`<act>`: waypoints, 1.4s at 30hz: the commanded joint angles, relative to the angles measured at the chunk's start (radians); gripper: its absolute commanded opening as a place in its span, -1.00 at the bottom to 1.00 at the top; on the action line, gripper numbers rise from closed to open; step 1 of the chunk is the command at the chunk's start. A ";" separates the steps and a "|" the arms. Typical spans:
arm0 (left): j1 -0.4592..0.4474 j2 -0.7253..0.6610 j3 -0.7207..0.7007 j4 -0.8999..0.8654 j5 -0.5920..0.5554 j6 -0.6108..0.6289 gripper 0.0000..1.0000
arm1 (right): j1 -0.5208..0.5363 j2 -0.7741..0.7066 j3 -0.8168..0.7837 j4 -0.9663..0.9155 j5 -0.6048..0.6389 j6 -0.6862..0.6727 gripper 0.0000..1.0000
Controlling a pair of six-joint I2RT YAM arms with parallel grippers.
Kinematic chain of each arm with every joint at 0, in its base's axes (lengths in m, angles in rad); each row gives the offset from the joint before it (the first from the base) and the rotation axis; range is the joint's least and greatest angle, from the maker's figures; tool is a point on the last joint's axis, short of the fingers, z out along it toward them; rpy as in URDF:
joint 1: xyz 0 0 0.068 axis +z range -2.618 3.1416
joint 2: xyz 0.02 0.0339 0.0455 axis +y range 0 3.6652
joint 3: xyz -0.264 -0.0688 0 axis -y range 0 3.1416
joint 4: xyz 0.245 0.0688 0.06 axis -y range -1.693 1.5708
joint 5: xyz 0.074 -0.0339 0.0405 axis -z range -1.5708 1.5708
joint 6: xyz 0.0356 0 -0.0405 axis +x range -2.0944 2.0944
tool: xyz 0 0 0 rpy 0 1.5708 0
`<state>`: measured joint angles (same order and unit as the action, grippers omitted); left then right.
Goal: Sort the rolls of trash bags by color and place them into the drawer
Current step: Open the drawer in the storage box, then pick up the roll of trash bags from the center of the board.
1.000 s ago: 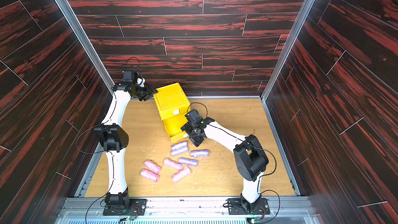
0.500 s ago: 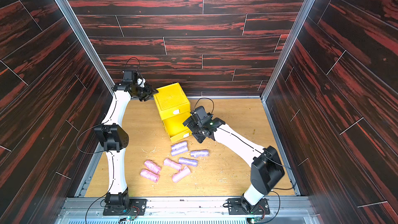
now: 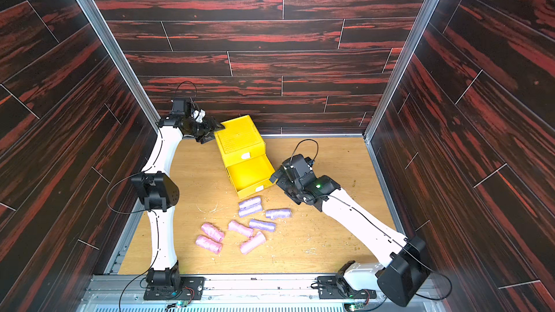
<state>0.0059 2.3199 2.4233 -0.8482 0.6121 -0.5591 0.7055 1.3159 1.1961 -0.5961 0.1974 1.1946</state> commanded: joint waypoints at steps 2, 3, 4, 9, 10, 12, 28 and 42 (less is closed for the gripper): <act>0.016 -0.240 -0.161 0.261 -0.013 -0.076 0.58 | -0.037 -0.031 -0.014 -0.040 0.032 -0.089 0.96; 0.025 -0.292 -0.216 0.322 -0.035 -0.086 0.58 | -0.047 -0.032 -0.010 -0.041 0.025 -0.113 0.96; 0.032 -0.336 -0.262 0.350 -0.055 -0.091 0.58 | -0.055 -0.034 -0.005 -0.039 0.015 -0.135 0.96; 0.058 -0.579 -0.454 0.329 -0.186 -0.042 0.58 | -0.065 -0.053 0.008 -0.015 0.017 -0.225 0.96; 0.060 -0.629 -0.472 0.292 -0.210 -0.021 0.57 | -0.067 -0.057 0.007 -0.013 0.018 -0.232 0.95; 0.060 -0.724 -0.520 0.154 -0.291 0.024 0.55 | -0.080 -0.063 0.009 -0.015 0.013 -0.251 0.95; -0.109 -1.139 -1.092 -0.436 -0.552 -0.044 0.19 | -0.164 -0.055 0.011 -0.070 -0.028 -0.309 0.95; -0.341 -1.190 -1.614 0.039 -0.434 -0.715 0.25 | -0.203 -0.093 -0.073 -0.045 -0.081 -0.343 0.96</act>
<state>-0.3141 1.1484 0.8574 -0.9527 0.1814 -1.0592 0.5163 1.2495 1.1362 -0.6384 0.1333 0.8761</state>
